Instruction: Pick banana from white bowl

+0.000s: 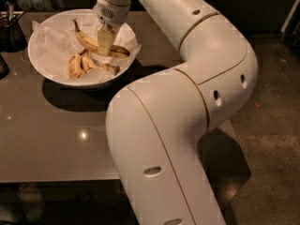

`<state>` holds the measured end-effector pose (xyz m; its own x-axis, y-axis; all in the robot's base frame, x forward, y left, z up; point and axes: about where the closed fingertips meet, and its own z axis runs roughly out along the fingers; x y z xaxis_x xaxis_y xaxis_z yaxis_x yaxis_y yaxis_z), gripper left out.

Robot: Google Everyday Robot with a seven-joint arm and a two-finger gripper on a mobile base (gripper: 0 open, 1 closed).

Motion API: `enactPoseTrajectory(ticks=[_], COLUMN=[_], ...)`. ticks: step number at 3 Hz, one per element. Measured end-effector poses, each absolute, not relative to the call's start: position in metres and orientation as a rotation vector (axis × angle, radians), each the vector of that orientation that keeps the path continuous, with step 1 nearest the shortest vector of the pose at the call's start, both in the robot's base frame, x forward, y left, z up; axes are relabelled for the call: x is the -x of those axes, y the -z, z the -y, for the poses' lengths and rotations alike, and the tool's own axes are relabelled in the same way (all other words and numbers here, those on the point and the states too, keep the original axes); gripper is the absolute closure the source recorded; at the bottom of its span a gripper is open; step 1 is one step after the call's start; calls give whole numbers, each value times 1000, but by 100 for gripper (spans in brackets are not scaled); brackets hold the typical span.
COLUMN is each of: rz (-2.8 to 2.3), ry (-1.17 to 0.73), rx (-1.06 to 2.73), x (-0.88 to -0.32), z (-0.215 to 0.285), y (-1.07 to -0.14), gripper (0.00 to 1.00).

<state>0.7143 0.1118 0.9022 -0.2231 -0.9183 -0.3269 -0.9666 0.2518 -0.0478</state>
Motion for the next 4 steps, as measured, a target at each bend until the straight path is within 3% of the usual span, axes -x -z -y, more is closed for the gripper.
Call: enactPoseTrajectory(ticks=[4], rz=[-2312], ry=[-273], rx=[1626], x=[-652], z=[-82], y=[-926], gripper=[100])
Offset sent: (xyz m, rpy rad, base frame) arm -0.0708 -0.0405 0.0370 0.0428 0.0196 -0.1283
